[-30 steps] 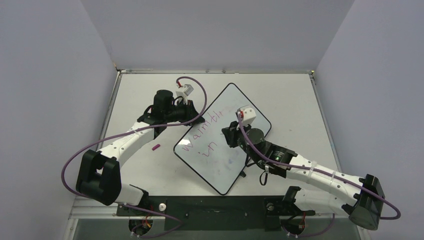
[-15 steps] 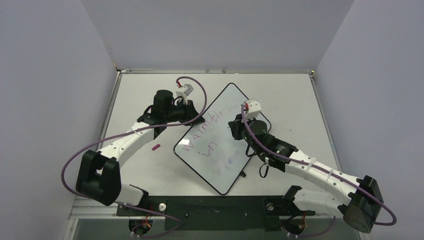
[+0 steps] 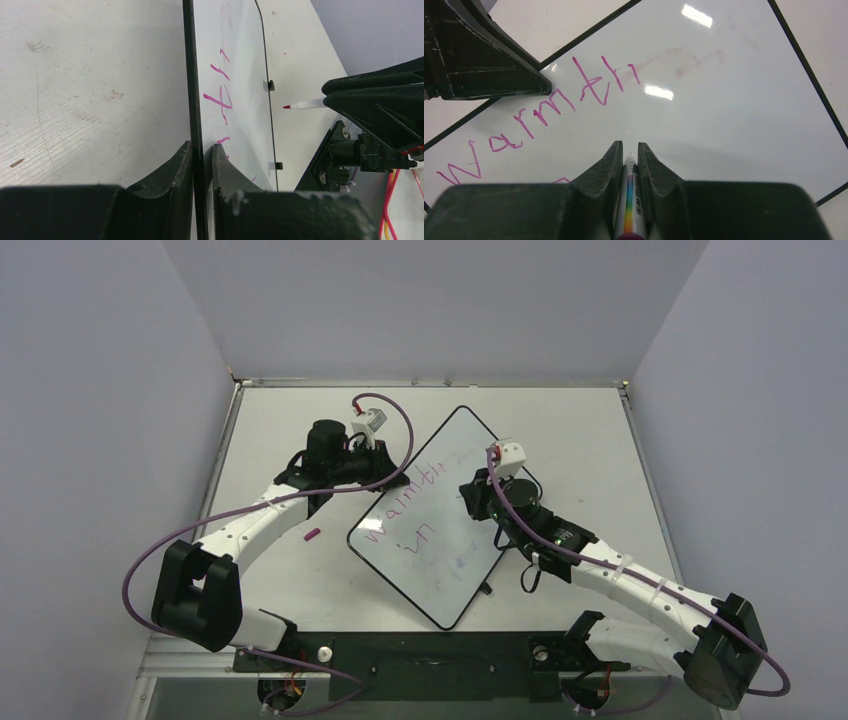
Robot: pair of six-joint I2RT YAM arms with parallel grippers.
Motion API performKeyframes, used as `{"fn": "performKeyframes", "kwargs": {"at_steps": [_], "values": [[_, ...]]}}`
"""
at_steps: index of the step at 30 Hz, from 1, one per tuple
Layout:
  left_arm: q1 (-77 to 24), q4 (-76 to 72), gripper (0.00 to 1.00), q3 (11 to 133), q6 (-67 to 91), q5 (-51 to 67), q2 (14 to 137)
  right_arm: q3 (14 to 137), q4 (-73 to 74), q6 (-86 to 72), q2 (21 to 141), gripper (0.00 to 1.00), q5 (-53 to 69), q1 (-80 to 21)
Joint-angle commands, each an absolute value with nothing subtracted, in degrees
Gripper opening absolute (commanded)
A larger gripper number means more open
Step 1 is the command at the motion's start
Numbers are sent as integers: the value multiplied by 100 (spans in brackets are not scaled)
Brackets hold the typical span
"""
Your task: Write a sentence on the whiteboard
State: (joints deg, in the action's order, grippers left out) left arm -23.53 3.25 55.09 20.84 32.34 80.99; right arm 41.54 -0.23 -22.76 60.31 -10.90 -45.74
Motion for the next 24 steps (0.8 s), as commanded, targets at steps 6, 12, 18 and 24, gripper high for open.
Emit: {"fn": "performKeyframes", "kwargs": {"at_steps": [6, 12, 18, 24], "values": [[-2295, 88, 0, 5509, 1635, 2927, 7944, 4128, -356, -2320, 5982, 0, -847, -4478], [-2296, 88, 0, 5509, 1644, 2927, 7958, 4037, -473, -2329, 5973, 0, -736, -4466], [-2294, 88, 0, 5508, 1642, 2923, 7959, 3993, -570, -2337, 6007, 0, -669, -4467], [-2297, 88, 0, 5499, 1644, 2922, 7954, 4052, -624, -2321, 6112, 0, -594, -4470]]}}
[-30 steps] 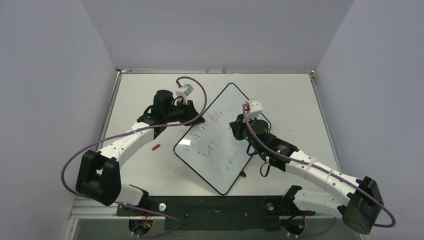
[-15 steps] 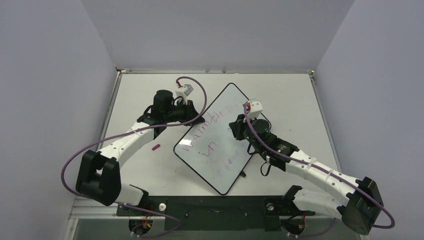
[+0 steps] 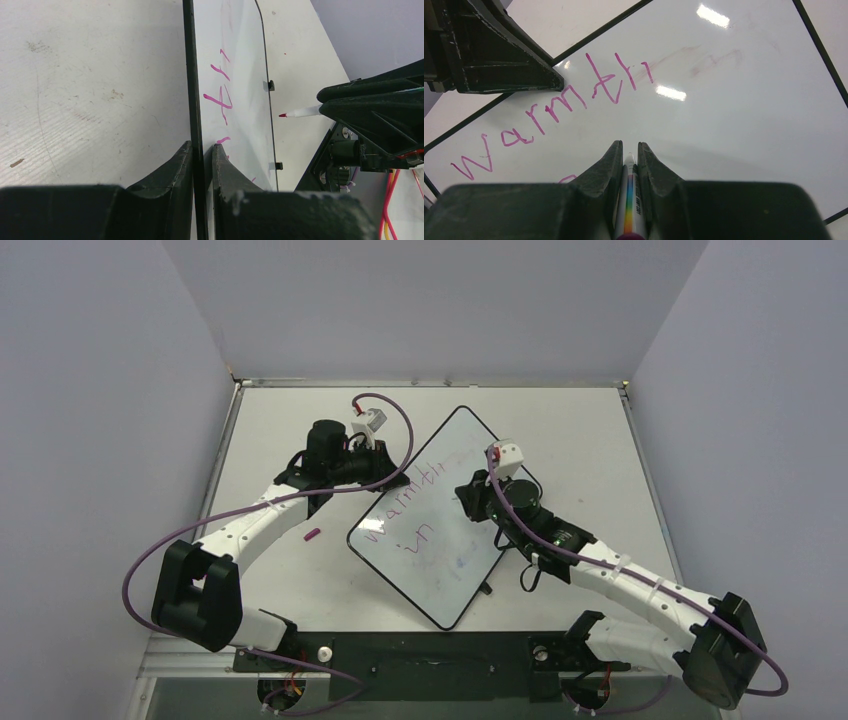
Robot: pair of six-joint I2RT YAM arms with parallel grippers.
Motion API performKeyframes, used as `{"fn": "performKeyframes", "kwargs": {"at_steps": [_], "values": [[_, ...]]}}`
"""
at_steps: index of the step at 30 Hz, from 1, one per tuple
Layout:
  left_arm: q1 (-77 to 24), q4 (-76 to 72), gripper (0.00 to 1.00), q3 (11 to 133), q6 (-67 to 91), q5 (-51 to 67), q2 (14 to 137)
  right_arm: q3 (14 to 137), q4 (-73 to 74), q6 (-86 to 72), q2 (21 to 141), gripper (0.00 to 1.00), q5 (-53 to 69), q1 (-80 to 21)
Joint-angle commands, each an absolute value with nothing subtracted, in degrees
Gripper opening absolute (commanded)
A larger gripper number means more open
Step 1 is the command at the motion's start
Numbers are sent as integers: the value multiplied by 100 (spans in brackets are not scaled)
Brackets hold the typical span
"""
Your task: Write a sentence on the whiteboard
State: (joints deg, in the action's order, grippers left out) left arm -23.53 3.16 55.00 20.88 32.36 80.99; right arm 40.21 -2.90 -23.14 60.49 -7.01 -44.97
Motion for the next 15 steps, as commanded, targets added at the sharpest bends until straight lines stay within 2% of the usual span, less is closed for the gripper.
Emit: {"fn": "performKeyframes", "kwargs": {"at_steps": [1, 15], "values": [[-2295, 88, 0, 5490, 1644, 2919, 7954, 4074, -628, -2321, 6128, 0, -582, -4471], [-2298, 88, 0, 5482, 1629, 2894, 7941, 4100, -772, -2329, 6312, 0, -487, -4465]]}}
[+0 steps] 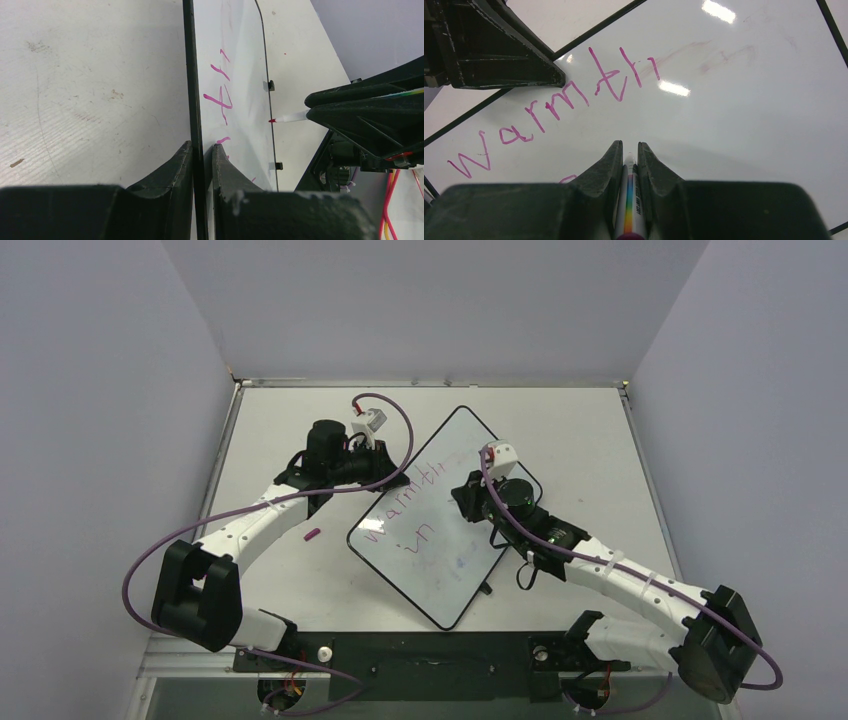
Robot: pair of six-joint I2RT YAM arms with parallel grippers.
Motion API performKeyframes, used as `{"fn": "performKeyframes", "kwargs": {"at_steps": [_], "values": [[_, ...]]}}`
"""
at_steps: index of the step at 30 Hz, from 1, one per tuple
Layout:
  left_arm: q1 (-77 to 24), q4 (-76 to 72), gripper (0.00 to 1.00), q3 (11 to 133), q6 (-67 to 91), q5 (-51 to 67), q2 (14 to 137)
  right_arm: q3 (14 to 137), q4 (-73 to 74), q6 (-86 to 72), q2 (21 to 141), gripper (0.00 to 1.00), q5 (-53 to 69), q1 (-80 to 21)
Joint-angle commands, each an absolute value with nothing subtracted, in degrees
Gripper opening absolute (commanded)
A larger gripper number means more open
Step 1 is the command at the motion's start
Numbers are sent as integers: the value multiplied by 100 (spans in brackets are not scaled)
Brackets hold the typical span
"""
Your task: Write a sentence on the whiteboard
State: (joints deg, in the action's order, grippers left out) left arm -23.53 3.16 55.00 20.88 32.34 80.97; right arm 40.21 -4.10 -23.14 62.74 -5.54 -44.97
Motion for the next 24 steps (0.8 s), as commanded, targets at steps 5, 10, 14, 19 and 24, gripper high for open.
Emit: {"fn": "performKeyframes", "kwargs": {"at_steps": [5, 10, 14, 19, 24], "values": [[-2299, 87, 0, 5493, 1626, 2886, 7947, 4139, -789, -2325, 6377, 0, -460, -4466], [-2295, 87, 0, 5493, 1619, 2887, 7954, 4180, -804, -2315, 6444, 0, -445, -4471], [-2295, 83, 0, 5490, 1617, 2883, 7953, 4199, -830, -2320, 6486, 0, -425, -4465], [-2294, 88, 0, 5489, 1617, 2883, 7956, 4226, -859, -2316, 6565, 0, -401, -4466], [-2298, 88, 0, 5488, 1617, 2883, 7963, 4270, -885, -2305, 6637, 0, -404, -4465]]}}
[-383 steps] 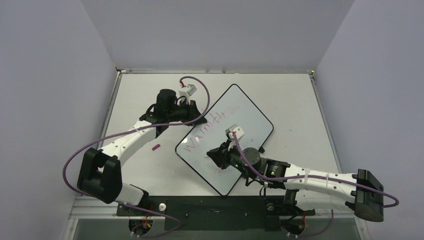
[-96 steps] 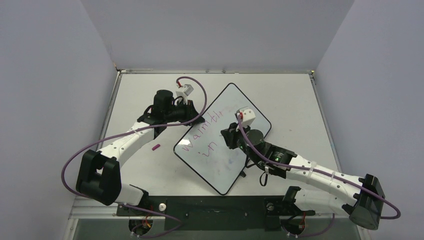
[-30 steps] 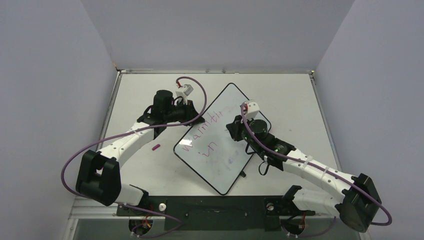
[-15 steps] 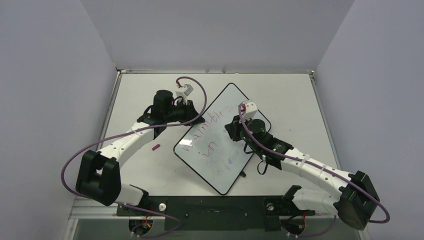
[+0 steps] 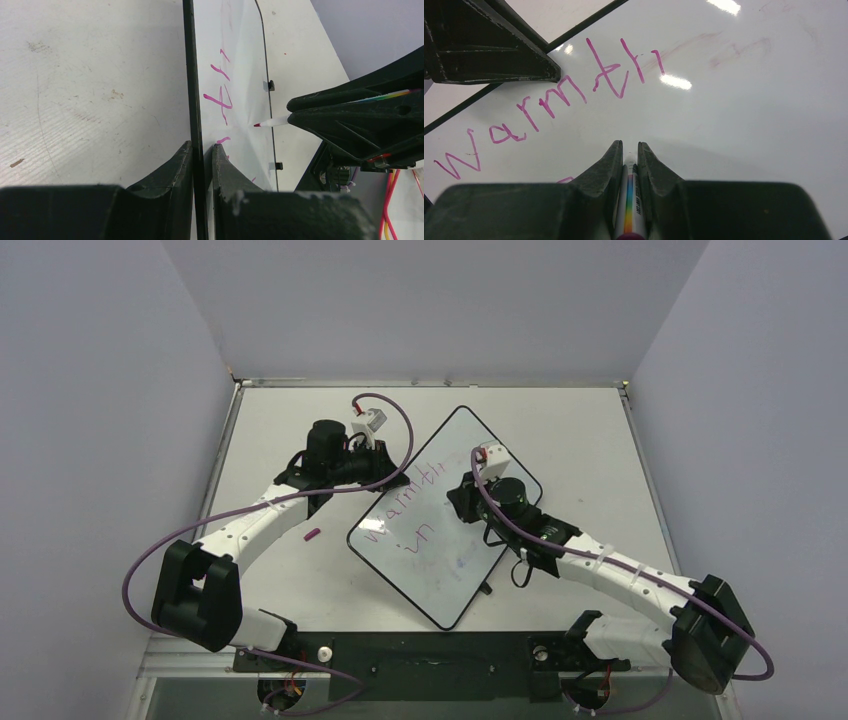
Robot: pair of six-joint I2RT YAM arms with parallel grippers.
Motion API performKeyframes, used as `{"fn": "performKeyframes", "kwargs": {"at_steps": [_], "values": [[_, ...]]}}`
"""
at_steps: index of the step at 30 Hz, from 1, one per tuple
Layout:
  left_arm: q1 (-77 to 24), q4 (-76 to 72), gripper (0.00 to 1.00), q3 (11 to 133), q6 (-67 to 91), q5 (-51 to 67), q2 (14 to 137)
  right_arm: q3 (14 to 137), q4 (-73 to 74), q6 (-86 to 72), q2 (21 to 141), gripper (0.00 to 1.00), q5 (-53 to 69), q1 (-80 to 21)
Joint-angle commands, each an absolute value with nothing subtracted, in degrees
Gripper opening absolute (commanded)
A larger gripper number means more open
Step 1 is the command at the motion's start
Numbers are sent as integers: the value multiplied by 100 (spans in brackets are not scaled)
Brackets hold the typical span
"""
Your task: Write a sentence on the whiteboard
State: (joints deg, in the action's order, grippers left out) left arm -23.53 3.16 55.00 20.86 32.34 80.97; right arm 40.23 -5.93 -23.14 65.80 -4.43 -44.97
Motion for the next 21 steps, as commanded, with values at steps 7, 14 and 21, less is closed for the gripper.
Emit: {"fn": "performKeyframes", "kwargs": {"at_steps": [7, 14, 21], "values": [[-2296, 86, 0, 5501, 1615, 2876, 7966, 4460, -883, -2233, 6804, 0, -387, -4451], [-2294, 88, 0, 5510, 1608, 2874, 7962, 4526, -875, -2227, 6878, 0, -350, -4412], [-2298, 88, 0, 5508, 1614, 2883, 7955, 4518, -899, -2247, 6974, 0, -334, -4410]]}}
